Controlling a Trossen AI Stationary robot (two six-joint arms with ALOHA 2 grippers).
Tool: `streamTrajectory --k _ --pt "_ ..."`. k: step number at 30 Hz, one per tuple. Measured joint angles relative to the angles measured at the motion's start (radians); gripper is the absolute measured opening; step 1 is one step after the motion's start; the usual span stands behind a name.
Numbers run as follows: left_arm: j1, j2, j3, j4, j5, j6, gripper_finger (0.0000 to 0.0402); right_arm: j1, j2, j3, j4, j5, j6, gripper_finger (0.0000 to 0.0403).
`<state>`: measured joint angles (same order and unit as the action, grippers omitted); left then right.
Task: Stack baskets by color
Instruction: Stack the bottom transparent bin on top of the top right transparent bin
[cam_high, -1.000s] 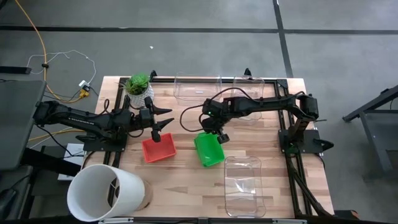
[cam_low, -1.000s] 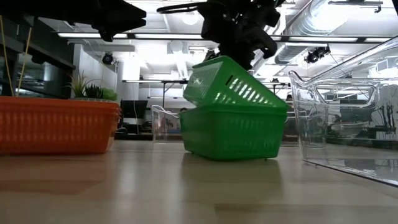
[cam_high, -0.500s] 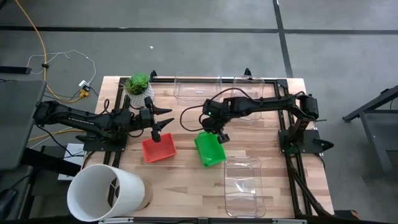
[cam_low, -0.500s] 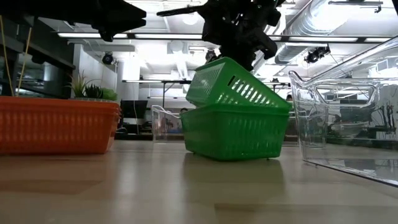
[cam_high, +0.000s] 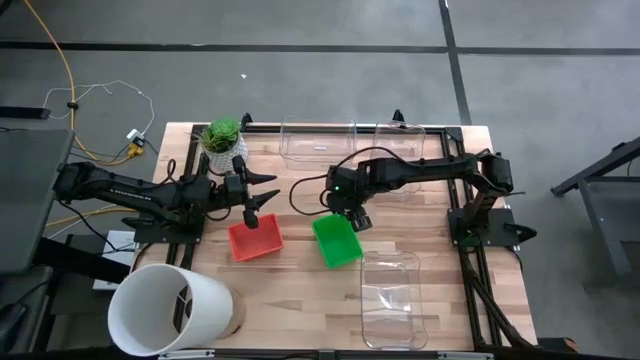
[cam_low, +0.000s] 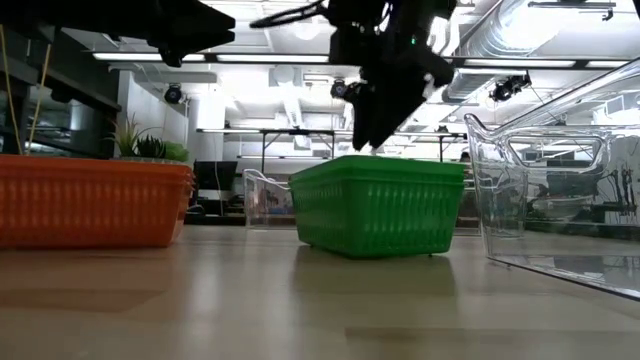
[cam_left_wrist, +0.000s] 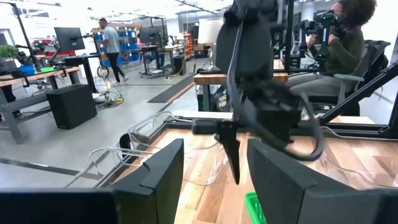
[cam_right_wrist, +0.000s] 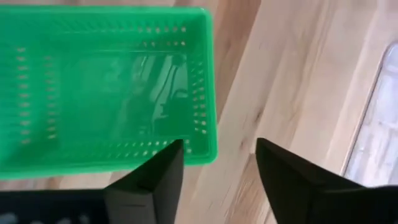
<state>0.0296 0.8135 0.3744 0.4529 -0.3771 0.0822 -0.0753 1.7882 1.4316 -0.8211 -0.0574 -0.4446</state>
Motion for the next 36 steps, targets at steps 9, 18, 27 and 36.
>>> streamTrajectory --k 9,18,27,36 --pt "0.0 0.0 0.0 0.0 0.0 0.0 0.0163 -0.003 -0.048 0.095 -0.301 -0.003 0.159 0.021" --pt "0.0 0.0 0.0 -0.008 0.0 0.0 0.0163 0.018 -0.405 -0.264 -0.223 0.035 0.411 0.021" --pt "0.0 0.0 0.0 -0.012 0.0 0.0 0.0163 0.14 -0.852 -0.724 0.386 0.105 0.59 0.021" --pt "0.0 0.0 0.0 -0.008 0.0 0.0 0.0163 0.203 -0.977 -0.981 0.968 0.172 0.471 0.021"
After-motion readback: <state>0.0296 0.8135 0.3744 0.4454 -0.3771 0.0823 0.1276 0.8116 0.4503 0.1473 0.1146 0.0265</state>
